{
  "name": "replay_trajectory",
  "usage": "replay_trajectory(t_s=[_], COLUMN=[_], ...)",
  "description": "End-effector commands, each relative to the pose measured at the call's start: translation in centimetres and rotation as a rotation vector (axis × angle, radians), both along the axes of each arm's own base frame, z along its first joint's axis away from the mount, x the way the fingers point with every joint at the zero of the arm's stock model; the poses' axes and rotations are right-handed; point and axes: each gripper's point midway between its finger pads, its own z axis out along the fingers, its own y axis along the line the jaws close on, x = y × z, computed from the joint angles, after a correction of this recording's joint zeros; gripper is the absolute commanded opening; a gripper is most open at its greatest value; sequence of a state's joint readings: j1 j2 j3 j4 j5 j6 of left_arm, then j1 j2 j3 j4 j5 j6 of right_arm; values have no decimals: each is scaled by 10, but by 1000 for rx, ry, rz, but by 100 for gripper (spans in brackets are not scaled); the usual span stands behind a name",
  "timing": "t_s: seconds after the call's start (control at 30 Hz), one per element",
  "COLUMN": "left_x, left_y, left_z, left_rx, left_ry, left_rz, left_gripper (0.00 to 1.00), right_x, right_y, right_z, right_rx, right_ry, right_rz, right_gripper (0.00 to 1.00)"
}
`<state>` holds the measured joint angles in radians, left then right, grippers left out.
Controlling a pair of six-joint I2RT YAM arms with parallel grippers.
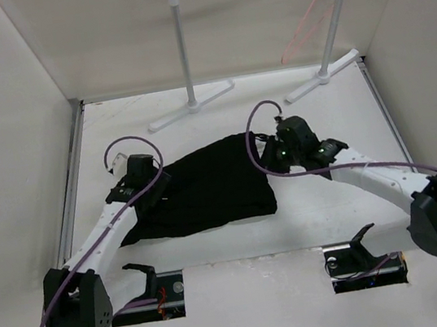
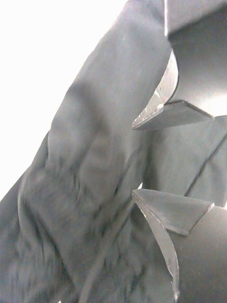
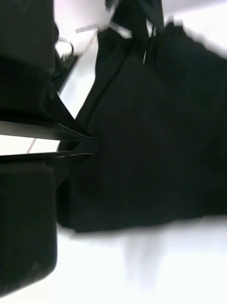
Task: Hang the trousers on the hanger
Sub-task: Fold the trousers at the center of the board.
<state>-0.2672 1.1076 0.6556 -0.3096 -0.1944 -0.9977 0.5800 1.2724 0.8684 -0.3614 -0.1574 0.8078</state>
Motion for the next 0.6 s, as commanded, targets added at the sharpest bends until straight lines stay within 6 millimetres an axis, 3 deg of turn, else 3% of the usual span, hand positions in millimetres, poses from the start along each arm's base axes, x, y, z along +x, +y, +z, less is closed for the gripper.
replay_trajectory(t_s=[0.0,0.1,0.2,0.3,0.37,0.43,0.53,0.57], left_x=[4,5,5,6,4,0,-7,-10], left_y=[-9,-21,-33,-39,-40,-35,-22,-16], left_z=[16,13,13,11,7,1,-7,-10], left_rx=[11,15,24,43,52,59,76,84], left_ry=[-24,-15,-13,-9,1,12,29,35], left_rz=[-24,-52,-78,-96,-104,-97,-79,-70], left_gripper=[49,48,48,49,49,49,49,48], right_x=[7,2,-21,-41,-44,-39,-12,-4], right_y=[39,57,63,59,55,55,55,57], right_z=[3,-26,-70,-84,-71,-47,-6,2], right_rx=[52,76,71,48,54,68,99,107], right_ry=[-23,28,138,186,165,118,30,10], right_rz=[98,115,136,150,148,150,137,137], right_gripper=[17,14,11,10,12,20,38,39])
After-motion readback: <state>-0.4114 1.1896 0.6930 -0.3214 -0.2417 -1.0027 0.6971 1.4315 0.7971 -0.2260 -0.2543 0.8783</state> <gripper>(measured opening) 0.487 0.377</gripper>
